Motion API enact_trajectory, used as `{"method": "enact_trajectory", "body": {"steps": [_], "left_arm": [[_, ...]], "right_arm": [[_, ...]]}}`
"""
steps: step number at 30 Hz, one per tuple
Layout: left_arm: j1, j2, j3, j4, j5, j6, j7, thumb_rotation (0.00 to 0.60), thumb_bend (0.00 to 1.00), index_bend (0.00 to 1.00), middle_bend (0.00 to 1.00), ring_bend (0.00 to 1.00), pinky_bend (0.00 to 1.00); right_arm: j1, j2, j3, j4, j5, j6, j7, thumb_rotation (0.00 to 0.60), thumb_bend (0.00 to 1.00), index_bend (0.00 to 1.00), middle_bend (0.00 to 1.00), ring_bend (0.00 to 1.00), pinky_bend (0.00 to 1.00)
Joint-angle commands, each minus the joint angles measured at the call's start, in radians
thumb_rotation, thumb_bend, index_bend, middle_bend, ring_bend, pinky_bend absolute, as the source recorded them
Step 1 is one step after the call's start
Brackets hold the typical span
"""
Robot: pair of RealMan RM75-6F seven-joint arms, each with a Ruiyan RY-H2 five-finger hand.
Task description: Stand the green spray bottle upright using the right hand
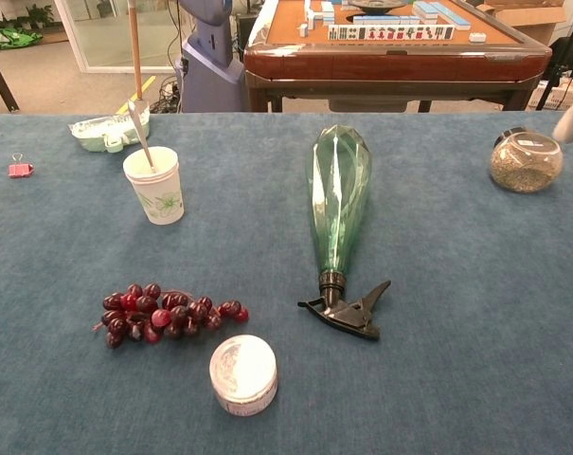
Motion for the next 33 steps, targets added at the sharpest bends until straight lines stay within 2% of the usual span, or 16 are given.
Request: {"method": "enact_trajectory", "body": {"steps": [1, 10, 13, 17, 33], "left_arm": [[0.003, 0.004, 0.001, -0.003, -0.001, 0.003, 0.000, 0.600, 0.38, 0.36, 0.27, 0.21, 0.10], [0.014, 0.019, 0.006, -0.009, 0.001, 0.013, 0.000, 0.600, 0.38, 0.36, 0.27, 0.21, 0.10], [0.018, 0.017, 0.006, -0.006, 0.003, 0.019, -0.004, 0.600, 0.38, 0.36, 0.27, 0.21, 0.10], [0.021, 0.017, 0.006, -0.003, 0.002, 0.022, -0.006, 0.600, 0.38, 0.36, 0.27, 0.21, 0.10], [0.026, 0.014, 0.006, 0.009, 0.000, 0.024, -0.012, 0.600, 0.38, 0.36, 0.27, 0.21, 0.10]], "right_arm": [[0.060, -0.029, 0.021, 0.007, -0.007, -0.053, 0.014, 0.600, 0.88, 0.37, 0.32, 0.21, 0.19], [0.227, -0.117, 0.066, 0.080, 0.024, -0.205, 0.046, 0.600, 0.90, 0.37, 0.32, 0.19, 0.19], [0.275, -0.156, 0.073, 0.114, 0.035, -0.247, 0.051, 0.600, 0.90, 0.37, 0.28, 0.14, 0.16], [0.329, -0.199, 0.078, 0.147, 0.055, -0.300, 0.038, 0.600, 0.88, 0.31, 0.21, 0.09, 0.11], [0.510, -0.375, 0.119, 0.333, 0.190, -0.470, -0.064, 0.600, 0.87, 0.31, 0.20, 0.09, 0.10]]}}
